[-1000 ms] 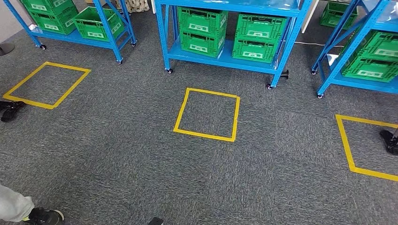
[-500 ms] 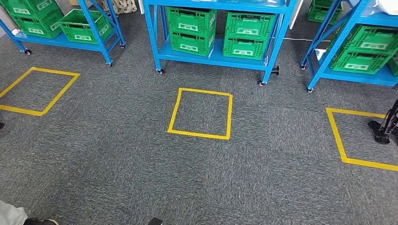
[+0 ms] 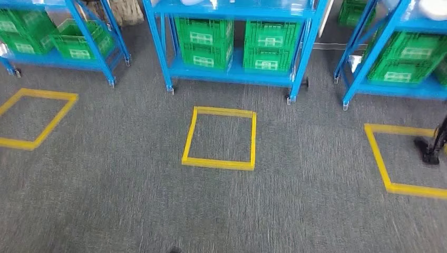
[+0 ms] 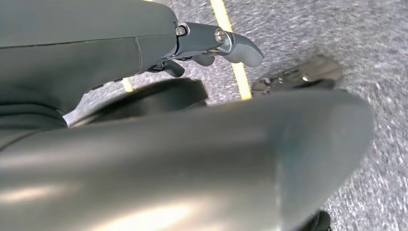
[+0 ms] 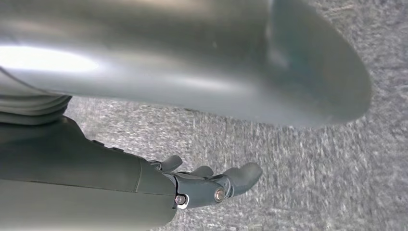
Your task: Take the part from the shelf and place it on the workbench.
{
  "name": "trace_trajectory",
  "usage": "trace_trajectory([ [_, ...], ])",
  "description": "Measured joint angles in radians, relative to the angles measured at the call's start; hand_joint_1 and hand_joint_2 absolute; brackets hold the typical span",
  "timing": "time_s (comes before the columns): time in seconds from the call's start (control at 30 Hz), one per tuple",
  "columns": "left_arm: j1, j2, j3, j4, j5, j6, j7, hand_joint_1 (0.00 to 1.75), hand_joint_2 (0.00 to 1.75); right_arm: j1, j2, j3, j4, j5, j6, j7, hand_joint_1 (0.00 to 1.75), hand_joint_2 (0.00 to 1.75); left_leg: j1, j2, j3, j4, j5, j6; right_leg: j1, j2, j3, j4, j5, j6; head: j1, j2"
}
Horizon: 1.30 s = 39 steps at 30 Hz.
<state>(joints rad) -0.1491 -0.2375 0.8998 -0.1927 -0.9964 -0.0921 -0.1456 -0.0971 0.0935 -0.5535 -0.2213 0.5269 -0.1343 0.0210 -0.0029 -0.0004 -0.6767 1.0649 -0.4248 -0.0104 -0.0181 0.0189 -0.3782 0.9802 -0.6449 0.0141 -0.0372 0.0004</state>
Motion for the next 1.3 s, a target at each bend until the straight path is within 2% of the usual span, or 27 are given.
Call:
trace_trajectory([
  [0.07, -0.001, 0.000, 0.002, 0.000, -0.001, 0.000, 0.001, 0.00, 0.00, -0.004, 0.000, 0.000, 0.000, 0.004, 0.000, 0.000, 0.00, 0.00, 0.002, -0.001, 0.024, -0.013, -0.022, 0.016, -0.001, 0.001, 0.002, 0.029, 0.025, 0.013, 0.000, 0.000],
  [0.1, -0.001, -0.001, 0.003, -0.001, -0.001, 0.000, 0.000, 0.00, 0.00, -0.006, 0.000, 0.001, 0.000, 0.006, 0.000, 0.000, 0.00, 0.00, 0.005, -0.001, 0.044, -0.023, -0.030, 0.023, -0.001, -0.001, -0.019, 0.078, 0.054, 0.018, 0.000, 0.000],
  [0.13, -0.002, -0.002, 0.003, -0.001, -0.002, 0.000, -0.002, 0.00, 0.00, -0.007, 0.001, 0.001, 0.000, 0.007, 0.000, 0.000, 0.00, 0.00, 0.008, -0.001, 0.067, -0.034, -0.036, 0.028, -0.001, -0.003, -0.059, 0.145, 0.078, 0.022, 0.002, 0.000],
  [0.17, -0.003, -0.003, 0.004, 0.000, -0.003, 0.000, -0.007, 0.00, 0.00, -0.008, 0.001, 0.001, 0.000, 0.009, 0.000, 0.000, 0.00, 0.00, 0.010, -0.002, 0.091, -0.047, -0.042, 0.031, -0.001, -0.006, -0.108, 0.213, 0.084, 0.025, 0.005, 0.000],
  [0.2, -0.004, -0.003, 0.004, 0.000, -0.004, 0.001, -0.012, 0.00, 0.00, -0.008, 0.001, 0.002, 0.000, 0.011, 0.001, 0.000, 0.00, 0.00, 0.011, -0.002, 0.115, -0.059, -0.052, 0.032, 0.000, -0.009, -0.156, 0.264, 0.066, 0.028, 0.008, 0.000],
  [0.23, -0.005, -0.004, 0.005, 0.000, -0.004, 0.001, -0.017, 0.00, 0.00, -0.008, 0.001, 0.002, 0.000, 0.013, 0.001, 0.001, 0.00, 0.00, 0.011, -0.005, 0.137, -0.070, -0.062, 0.032, 0.000, -0.011, -0.200, 0.293, 0.025, 0.030, 0.010, 0.000],
  [0.27, -0.005, -0.004, 0.005, 0.000, -0.005, 0.002, -0.020, 0.00, 0.00, -0.007, 0.001, 0.002, 0.000, 0.015, 0.001, 0.002, 0.00, 0.00, 0.011, -0.007, 0.158, -0.077, -0.074, 0.032, 0.001, -0.011, -0.235, 0.300, -0.022, 0.031, 0.011, 0.000],
  [0.3, -0.005, -0.004, 0.005, 0.000, -0.006, 0.004, -0.022, 0.00, 0.00, -0.005, 0.001, 0.002, 0.000, 0.017, 0.001, 0.003, 0.00, 0.00, 0.011, -0.009, 0.179, -0.081, -0.087, 0.031, 0.001, -0.012, -0.260, 0.287, -0.055, 0.030, 0.012, 0.000],
  [0.33, -0.005, -0.004, 0.005, 0.000, -0.007, 0.006, -0.022, 0.00, 0.00, -0.005, 0.001, 0.002, 0.000, 0.019, 0.001, 0.003, 0.00, 0.00, 0.010, -0.011, 0.199, -0.083, -0.101, 0.030, 0.001, -0.012, -0.276, 0.256, -0.060, 0.028, 0.013, 0.000],
  [0.37, -0.004, -0.004, 0.005, 0.000, -0.007, 0.007, -0.023, 0.00, 0.00, -0.004, 0.001, 0.002, 0.000, 0.021, 0.001, 0.004, 0.00, 0.00, 0.010, -0.011, 0.218, -0.083, -0.116, 0.029, 0.002, -0.013, -0.284, 0.209, -0.027, 0.024, 0.015, 0.000],
  [0.43, -0.004, -0.005, 0.006, 0.000, -0.008, 0.009, -0.023, 0.00, 0.00, -0.002, 0.001, 0.002, 0.002, 0.025, 0.001, 0.009, 0.00, 0.00, 0.009, -0.012, 0.244, -0.081, -0.147, 0.023, 0.006, -0.017, -0.290, 0.100, 0.127, 0.014, 0.017, 0.000],
  [0.47, -0.004, -0.005, 0.006, 0.001, -0.008, 0.010, -0.023, 0.00, 0.00, -0.002, 0.001, 0.002, 0.003, 0.027, 0.000, 0.013, 0.00, 0.00, 0.008, -0.013, 0.252, -0.080, -0.162, 0.017, 0.010, -0.018, -0.290, 0.067, 0.190, 0.008, 0.018, 0.000],
  [0.5, -0.005, -0.005, 0.007, 0.001, -0.008, 0.010, -0.024, 0.00, 0.00, -0.002, 0.000, 0.002, 0.004, 0.028, 0.000, 0.016, 0.00, 0.00, 0.006, -0.014, 0.258, -0.078, -0.171, 0.010, 0.012, -0.019, -0.290, 0.050, 0.229, 0.001, 0.019, 0.000],
  [0.6, -0.008, -0.004, 0.007, 0.001, -0.008, 0.010, -0.025, 0.00, 0.00, -0.005, 0.000, 0.002, 0.005, 0.029, -0.001, 0.016, 0.00, 0.00, 0.007, -0.013, 0.271, -0.063, -0.178, -0.009, 0.013, -0.014, -0.273, 0.045, 0.225, -0.022, 0.018, 0.000],
  [0.67, -0.010, -0.005, 0.007, 0.001, -0.008, 0.010, -0.026, 0.00, 0.00, -0.009, -0.001, 0.002, 0.005, 0.030, -0.002, 0.015, 0.00, 0.00, 0.008, -0.010, 0.236, 0.012, -0.204, -0.016, 0.010, -0.012, -0.254, 0.039, 0.214, -0.036, 0.014, 0.000],
  [0.7, -0.011, -0.005, 0.007, 0.001, -0.008, 0.010, -0.026, 0.00, 0.00, -0.010, -0.001, 0.002, 0.005, 0.031, -0.002, 0.017, 0.00, 0.44, 0.009, -0.009, 0.201, 0.075, -0.231, -0.019, 0.010, -0.013, -0.246, 0.038, 0.208, -0.041, 0.012, 0.000],
  [0.77, -0.010, -0.004, 0.008, 0.001, -0.005, 0.010, -0.024, 0.00, 0.87, -0.011, -0.001, 0.002, 0.005, 0.036, -0.007, 0.022, 0.00, 1.31, 0.011, -0.007, 0.120, 0.188, -0.282, -0.024, 0.011, -0.012, -0.235, 0.038, 0.196, -0.044, 0.009, 0.000],
  [0.8, -0.009, -0.004, 0.009, 0.001, 0.000, 0.011, -0.022, 0.00, 1.31, -0.011, -0.001, 0.002, 0.005, 0.042, -0.012, 0.028, 0.00, 1.75, 0.011, -0.007, 0.095, 0.205, -0.282, -0.026, 0.012, -0.011, -0.229, 0.039, 0.190, -0.043, 0.008, 0.000],
  [0.83, -0.008, -0.003, 0.011, 0.001, 0.007, 0.011, -0.018, 0.00, 1.75, -0.011, -0.001, 0.004, 0.005, 0.048, -0.019, 0.036, 0.00, 1.75, 0.011, -0.007, 0.085, 0.189, -0.257, -0.025, 0.012, -0.010, -0.223, 0.040, 0.184, -0.042, 0.008, 0.000],
  [0.9, -0.007, -0.003, 0.019, 0.001, 0.023, 0.018, -0.004, 0.00, 1.75, -0.011, 0.000, 0.010, 0.005, 0.063, -0.033, 0.052, 0.00, 1.75, 0.010, -0.007, 0.107, 0.074, -0.160, -0.021, 0.012, -0.009, -0.207, 0.041, 0.173, -0.038, 0.006, 0.000],
  [0.93, -0.007, -0.003, 0.024, 0.001, 0.027, 0.024, 0.003, 0.00, 1.75, -0.011, 0.001, 0.013, 0.005, 0.069, -0.037, 0.058, 0.00, 1.75, 0.008, -0.006, 0.120, 0.017, -0.128, -0.017, 0.013, -0.008, -0.201, 0.042, 0.170, -0.034, 0.006, 0.000],
  [0.97, -0.007, -0.003, 0.028, 0.001, 0.029, 0.029, 0.011, 0.00, 1.75, -0.013, 0.001, 0.016, 0.005, 0.075, -0.039, 0.064, 0.00, 1.75, 0.006, -0.005, 0.129, -0.021, -0.114, -0.012, 0.013, -0.008, -0.198, 0.043, 0.167, -0.030, 0.005, 0.000],
  [1.0, -0.007, -0.003, 0.031, 0.001, 0.031, 0.034, 0.016, 0.00, 1.75, -0.013, 0.002, 0.019, 0.005, 0.078, -0.041, 0.067, 0.00, 1.75, 0.004, -0.005, 0.132, -0.039, -0.106, -0.005, 0.014, -0.008, -0.197, 0.043, 0.165, -0.024, 0.004, 0.000],
  [1.03, -0.006, -0.003, 0.033, 0.001, 0.031, 0.038, 0.020, 0.00, 1.75, -0.014, 0.002, 0.021, 0.005, 0.081, -0.042, 0.070, 0.00, 1.75, 0.004, -0.004, 0.131, -0.040, -0.107, -0.002, 0.017, -0.008, -0.197, 0.045, 0.161, -0.024, 0.004, 0.000],
  [1.1, -0.004, -0.004, 0.035, 0.001, 0.031, 0.041, 0.023, 0.00, 1.75, -0.015, 0.002, 0.024, 0.005, 0.083, -0.044, 0.072, 0.00, 1.75, 0.005, -0.004, 0.132, -0.042, -0.087, 0.002, 0.019, -0.009, -0.197, 0.046, 0.159, -0.029, 0.004, 0.000],
  [1.17, -0.004, -0.004, 0.036, 0.001, 0.031, 0.041, 0.025, 0.00, 1.75, -0.015, 0.002, 0.025, 0.005, 0.083, -0.041, 0.070, 0.00, 1.75, 0.004, -0.005, 0.132, -0.042, -0.087, 0.004, 0.019, -0.010, -0.195, 0.043, 0.161, -0.034, 0.005, 0.000],
  [1.3, -0.005, -0.005, 0.042, 0.001, 0.031, 0.039, 0.033, 0.00, 1.75, -0.015, 0.003, 0.025, 0.005, 0.083, -0.039, 0.067, 0.00, 1.75, 0.003, -0.005, 0.132, -0.042, -0.089, 0.013, 0.018, -0.010, -0.190, 0.034, 0.164, -0.023, 0.005, 0.000],
])
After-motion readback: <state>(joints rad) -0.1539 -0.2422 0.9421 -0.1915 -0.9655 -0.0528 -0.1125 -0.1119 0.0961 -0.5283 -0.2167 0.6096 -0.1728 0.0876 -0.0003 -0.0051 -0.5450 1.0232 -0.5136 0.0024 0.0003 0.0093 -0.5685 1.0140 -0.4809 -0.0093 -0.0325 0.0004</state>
